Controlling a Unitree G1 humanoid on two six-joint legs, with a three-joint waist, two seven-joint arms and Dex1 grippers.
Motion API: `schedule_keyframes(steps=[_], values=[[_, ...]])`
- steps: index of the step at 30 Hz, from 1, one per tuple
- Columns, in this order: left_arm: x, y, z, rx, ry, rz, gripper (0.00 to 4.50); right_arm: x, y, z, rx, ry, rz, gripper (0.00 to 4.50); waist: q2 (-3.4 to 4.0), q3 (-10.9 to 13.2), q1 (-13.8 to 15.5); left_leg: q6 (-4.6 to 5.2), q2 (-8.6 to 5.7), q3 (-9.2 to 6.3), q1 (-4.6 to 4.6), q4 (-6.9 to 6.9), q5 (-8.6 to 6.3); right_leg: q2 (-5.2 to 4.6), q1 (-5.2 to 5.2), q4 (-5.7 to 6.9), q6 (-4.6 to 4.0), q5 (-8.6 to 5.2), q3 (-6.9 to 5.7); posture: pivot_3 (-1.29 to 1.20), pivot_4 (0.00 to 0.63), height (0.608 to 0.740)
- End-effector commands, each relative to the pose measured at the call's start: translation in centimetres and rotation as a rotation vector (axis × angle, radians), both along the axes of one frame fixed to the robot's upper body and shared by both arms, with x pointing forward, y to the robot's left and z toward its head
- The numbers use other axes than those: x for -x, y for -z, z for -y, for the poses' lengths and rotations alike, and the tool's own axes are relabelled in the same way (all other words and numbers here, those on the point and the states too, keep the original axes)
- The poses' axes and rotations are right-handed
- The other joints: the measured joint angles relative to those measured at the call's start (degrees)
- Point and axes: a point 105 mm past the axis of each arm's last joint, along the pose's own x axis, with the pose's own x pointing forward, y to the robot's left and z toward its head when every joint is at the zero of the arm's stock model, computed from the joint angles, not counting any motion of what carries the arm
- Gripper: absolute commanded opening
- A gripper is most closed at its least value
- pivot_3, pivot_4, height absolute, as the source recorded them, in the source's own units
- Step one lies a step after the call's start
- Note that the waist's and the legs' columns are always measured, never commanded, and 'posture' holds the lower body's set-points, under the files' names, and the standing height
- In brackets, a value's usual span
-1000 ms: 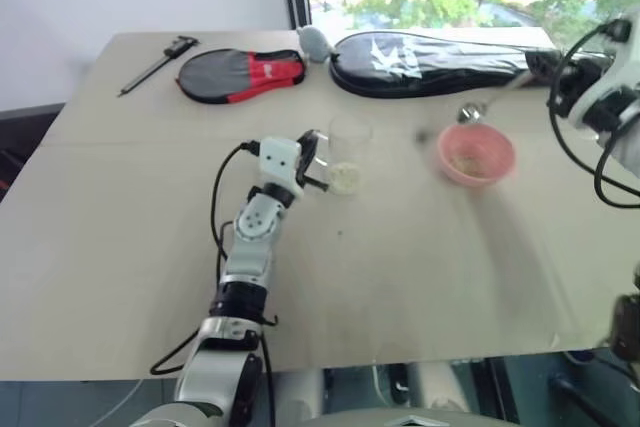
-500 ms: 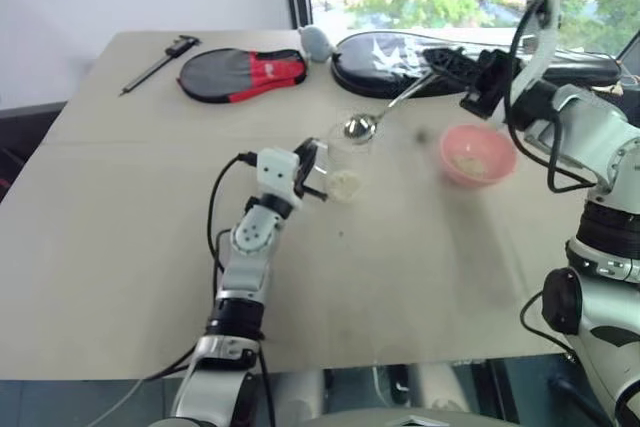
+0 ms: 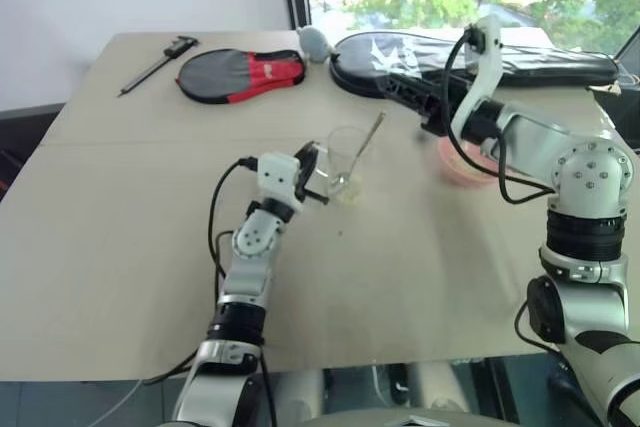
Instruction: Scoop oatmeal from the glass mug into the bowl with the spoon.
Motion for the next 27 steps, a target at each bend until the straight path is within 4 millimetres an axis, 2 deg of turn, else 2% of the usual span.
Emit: schedule_keyframes(steps=[1,5,6,7,19,22,27], values=[[0.5,-1.1,-0.1,0.009,0.007,0.056,0.0,0.1,-2.4,0.7,-0.04,0.031,0.103,2.67,0.0,0.0,-0.01,0.0,0.0,-0.01,0.0,0.0,0.0,0.01,0.0,0.0,0.0,0.0,-0.01,0.0,0.15,0.74],[0.5,-1.3,-0.2,0.009,0.003,0.064,0.0,0.1,-2.3,0.5,-0.043,0.032,0.112,2.67,0.0,0.0,-0.07,0.0,0.01,-0.01,0.0,0.0,0.0,0.01,0.0,0.0,0.0,0.0,-0.01,0.0,0.15,0.74],[0.5,-1.3,-0.2,0.006,0.001,0.067,0.72,0.1,-2.3,0.6,-0.047,0.037,0.116,2.83,0.0,0.0,-0.06,0.0,0.01,-0.01,0.0,0.0,0.0,0.01,0.0,0.0,0.0,0.0,0.0,0.0,0.15,0.74],[0.5,-1.3,-0.3,0.0,-0.002,0.07,0.96,0.1,-2.3,0.6,-0.051,0.04,0.118,2.83,0.0,0.0,-0.05,0.0,0.01,-0.01,0.0,0.0,0.0,0.01,0.0,0.0,0.0,0.0,0.0,0.0,0.15,0.74],[2.1,-1.2,-1.2,-0.011,0.006,0.056,0.96,0.0,-2.1,1.5,-0.068,0.066,0.13,2.83,0.0,0.0,-0.07,0.0,0.02,-0.01,0.0,-0.01,0.0,0.01,0.0,-0.01,0.0,0.0,-0.01,0.0,0.15,0.74],[3.1,-0.9,-2.0,-0.018,-0.001,0.031,0.96,0.4,-1.1,2.6,-0.037,0.08,0.144,2.83,0.0,0.0,-0.06,0.0,0.02,-0.01,-0.01,-0.01,0.0,0.0,0.0,-0.01,0.0,0.0,-0.01,0.0,0.15,0.74],[5.4,-0.3,-3.8,-0.052,-0.014,-0.037,0.96,1.5,1.2,6.1,0.064,0.153,0.257,2.83,0.0,0.0,0.09,0.0,0.02,-0.02,-0.04,-0.01,-0.01,-0.01,0.01,-0.09,0.0,0.0,-0.01,0.0,0.15,0.74]])
